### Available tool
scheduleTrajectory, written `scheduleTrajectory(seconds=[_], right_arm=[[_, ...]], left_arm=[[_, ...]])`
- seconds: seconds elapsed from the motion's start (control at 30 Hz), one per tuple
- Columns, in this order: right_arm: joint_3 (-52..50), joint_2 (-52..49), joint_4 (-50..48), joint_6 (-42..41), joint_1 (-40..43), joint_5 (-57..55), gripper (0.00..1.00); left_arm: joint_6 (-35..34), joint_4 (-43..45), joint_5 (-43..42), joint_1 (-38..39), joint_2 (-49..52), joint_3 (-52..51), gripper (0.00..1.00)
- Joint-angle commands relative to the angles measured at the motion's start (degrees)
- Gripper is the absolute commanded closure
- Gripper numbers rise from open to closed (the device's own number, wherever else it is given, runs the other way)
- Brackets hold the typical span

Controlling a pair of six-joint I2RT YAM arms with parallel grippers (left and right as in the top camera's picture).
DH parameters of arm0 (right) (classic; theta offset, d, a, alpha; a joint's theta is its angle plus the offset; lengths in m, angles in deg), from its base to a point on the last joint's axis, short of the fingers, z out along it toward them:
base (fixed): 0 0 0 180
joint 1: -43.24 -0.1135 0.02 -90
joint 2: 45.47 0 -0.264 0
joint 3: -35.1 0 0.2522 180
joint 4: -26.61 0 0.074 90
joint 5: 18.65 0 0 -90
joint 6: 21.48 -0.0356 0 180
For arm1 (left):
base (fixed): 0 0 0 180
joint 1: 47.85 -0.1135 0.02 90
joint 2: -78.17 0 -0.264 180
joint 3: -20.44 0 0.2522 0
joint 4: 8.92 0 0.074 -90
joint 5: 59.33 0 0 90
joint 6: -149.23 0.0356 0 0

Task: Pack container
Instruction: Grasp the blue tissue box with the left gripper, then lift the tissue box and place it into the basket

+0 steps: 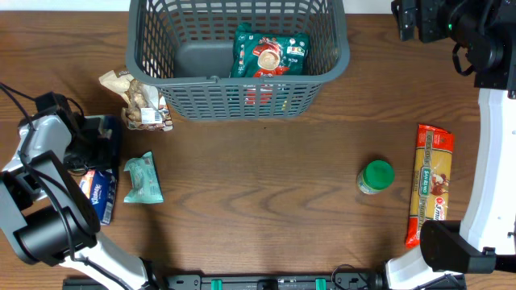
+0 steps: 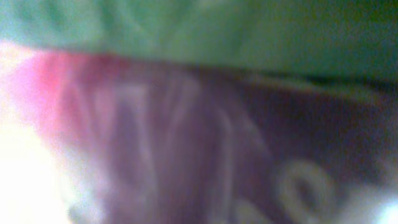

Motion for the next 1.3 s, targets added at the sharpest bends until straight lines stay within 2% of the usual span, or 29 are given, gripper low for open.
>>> scheduleTrajectory(seconds=[0.0,0.07,0.23,0.4,0.57,0.67,0.73,0.87,0.97,1.1,1.27], right_arm=[[-0.17,0.04,0.0,0.11,0.28,-0.55,0.01],[-0.17,0.04,0.0,0.09,0.28,-0.55,0.01],[-0.15,0.04,0.0,0.09,0.28,-0.52,0.01],[-0.17,0.04,0.37,0.09,0.28,-0.5,0.01],[-0.15,0.04,1.01,0.09,0.28,1.88,0.01],[-0.17,0.04,0.98,0.09,0.28,2.03,0.01],[-0.15,0.04,0.83,0.07,0.31,2.01,0.01],[-0.15,0.04,-0.2,-1.49,0.48,1.05,0.01],[-0.15,0.04,-0.87,-2.73,0.59,-1.7,0.01],[-0.15,0.04,-0.63,-2.71,0.79,-4.15,0.01],[-0.15,0.04,-0.24,-2.71,1.01,-4.42,0.01]], left_arm=[[-6.34,-2.14,-0.22,0.07,-1.09,2.1,0.94],[-7.48,-4.66,-0.2,0.04,-2.89,4.31,0.94],[-16.17,-14.05,-0.2,0.04,-7.26,15.37,0.94],[-19.19,-27.21,-0.48,0.74,-8.33,35.76,0.94],[-18.95,-29.18,-8.66,4.37,-8.33,54.66,0.94],[-14.73,-27.02,-10.64,9.64,-8.33,62.38,0.94],[-7.72,-24.76,-10.62,15.32,-8.33,65.59,0.94],[6.36,-18.08,-10.6,26.34,-7.78,66.14,0.94],[12.35,-12.7,-10.6,32.3,-6.16,66.14,0.94],[19.65,-7.61,-10.64,37.33,-3.26,66.1,0.94],[26.53,-4.96,-10.67,39.74,1.6,66.1,0.94]])
